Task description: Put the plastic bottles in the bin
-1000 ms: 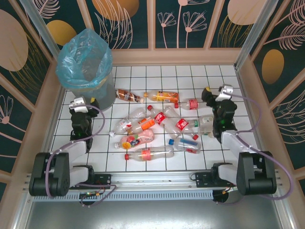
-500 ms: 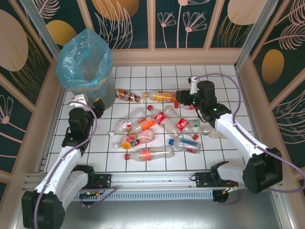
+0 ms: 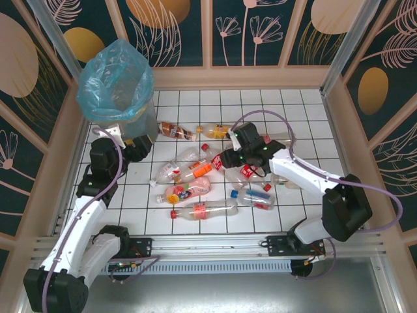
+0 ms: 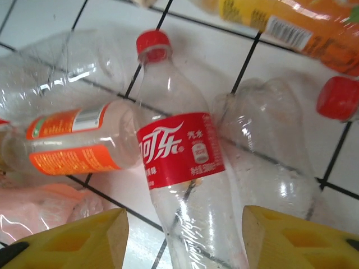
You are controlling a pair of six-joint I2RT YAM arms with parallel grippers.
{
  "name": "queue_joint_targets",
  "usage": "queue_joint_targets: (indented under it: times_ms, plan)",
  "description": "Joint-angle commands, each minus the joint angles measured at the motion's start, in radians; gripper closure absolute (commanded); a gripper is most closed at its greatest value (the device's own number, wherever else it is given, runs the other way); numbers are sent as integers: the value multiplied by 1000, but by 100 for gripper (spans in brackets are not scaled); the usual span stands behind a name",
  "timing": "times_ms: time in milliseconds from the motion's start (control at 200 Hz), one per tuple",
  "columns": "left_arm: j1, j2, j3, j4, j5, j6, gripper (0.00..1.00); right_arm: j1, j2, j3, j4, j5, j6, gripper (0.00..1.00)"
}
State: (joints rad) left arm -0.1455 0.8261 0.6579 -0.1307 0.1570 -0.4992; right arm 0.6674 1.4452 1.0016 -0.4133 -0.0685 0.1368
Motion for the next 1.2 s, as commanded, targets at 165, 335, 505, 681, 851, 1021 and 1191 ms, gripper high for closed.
queue_joint_targets:
  times_ms: [165,335,505,681,851,1021,1191]
  plan:
    - [-2,25,65,-59,47,28,23,62,88,37,-64,79,-3,41]
    - [-3,66,85,-93,76,32,23,82,149,49,-73,121,-11,38]
    - [-2,74,95,-86,90,24,22,105,204,61,-72,152,-20,35]
    - [-2,73,109,-88,93,5,22,118,259,78,-69,184,-29,35]
    - [-3,80,114,-82,105,-5,21,120,284,86,-63,200,-37,35]
    - [-3,84,135,-85,114,-15,21,120,281,89,-61,205,-35,40]
    - [-2,78,176,-84,134,-30,21,119,238,82,-58,198,-27,48]
